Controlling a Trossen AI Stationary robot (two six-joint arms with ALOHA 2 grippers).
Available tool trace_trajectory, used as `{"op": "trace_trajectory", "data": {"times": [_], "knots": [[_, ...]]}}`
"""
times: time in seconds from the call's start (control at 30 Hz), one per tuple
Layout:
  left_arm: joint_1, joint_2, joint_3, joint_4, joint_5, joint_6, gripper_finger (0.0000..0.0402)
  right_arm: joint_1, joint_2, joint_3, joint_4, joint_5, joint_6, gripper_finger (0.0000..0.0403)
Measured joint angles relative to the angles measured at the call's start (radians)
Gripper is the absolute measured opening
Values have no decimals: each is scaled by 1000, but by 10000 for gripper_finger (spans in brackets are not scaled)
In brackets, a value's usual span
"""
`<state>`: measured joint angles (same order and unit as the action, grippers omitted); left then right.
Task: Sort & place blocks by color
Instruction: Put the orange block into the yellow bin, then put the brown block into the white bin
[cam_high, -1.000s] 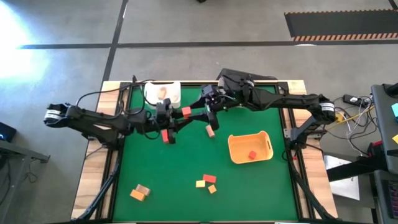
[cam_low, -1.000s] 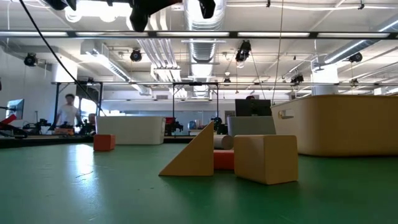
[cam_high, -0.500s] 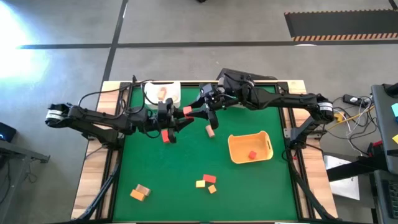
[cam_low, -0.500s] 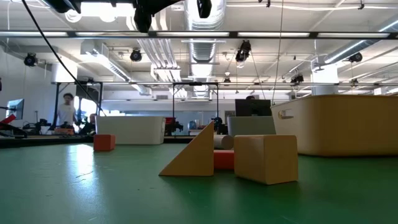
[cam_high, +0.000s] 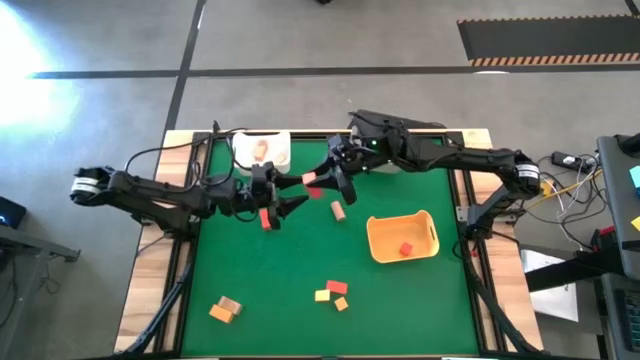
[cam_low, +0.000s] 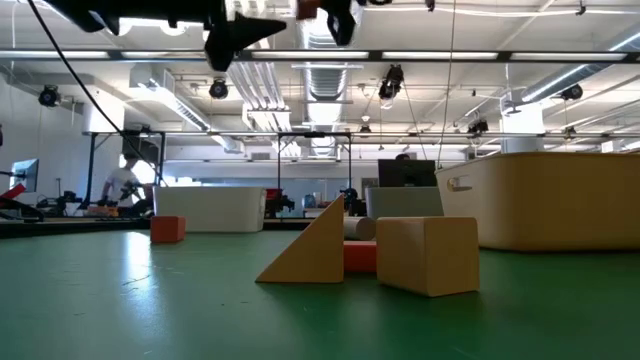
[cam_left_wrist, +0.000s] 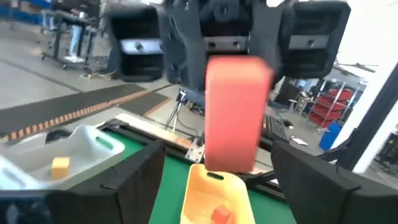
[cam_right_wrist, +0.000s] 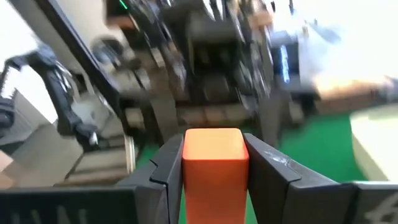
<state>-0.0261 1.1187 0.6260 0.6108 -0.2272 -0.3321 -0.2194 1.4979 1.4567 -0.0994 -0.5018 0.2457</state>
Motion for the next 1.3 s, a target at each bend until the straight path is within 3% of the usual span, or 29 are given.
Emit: {"op": "trace_trajectory", "data": {"times": [0.13,0.33,0.43,0.9,1.13,1.3], "knots": [[0,-30,-43,-57,-15,-56,280,-25,-34,1,-339,1,25,120],[0,-62,-94,-134,-16,-141,282,-12,-26,-18,-1071,43,-10,120],[0,-67,-108,-131,-17,-136,282,29,-10,-66,-1256,121,-28,120],[0,-66,-126,-133,-50,-133,283,71,-7,-309,-911,137,68,123],[0,-66,-126,-135,-51,-132,283,71,-7,-318,-906,117,77,204],[0,-61,-126,-136,-51,-132,283,71,-7,-279,-906,117,77,213]]}}
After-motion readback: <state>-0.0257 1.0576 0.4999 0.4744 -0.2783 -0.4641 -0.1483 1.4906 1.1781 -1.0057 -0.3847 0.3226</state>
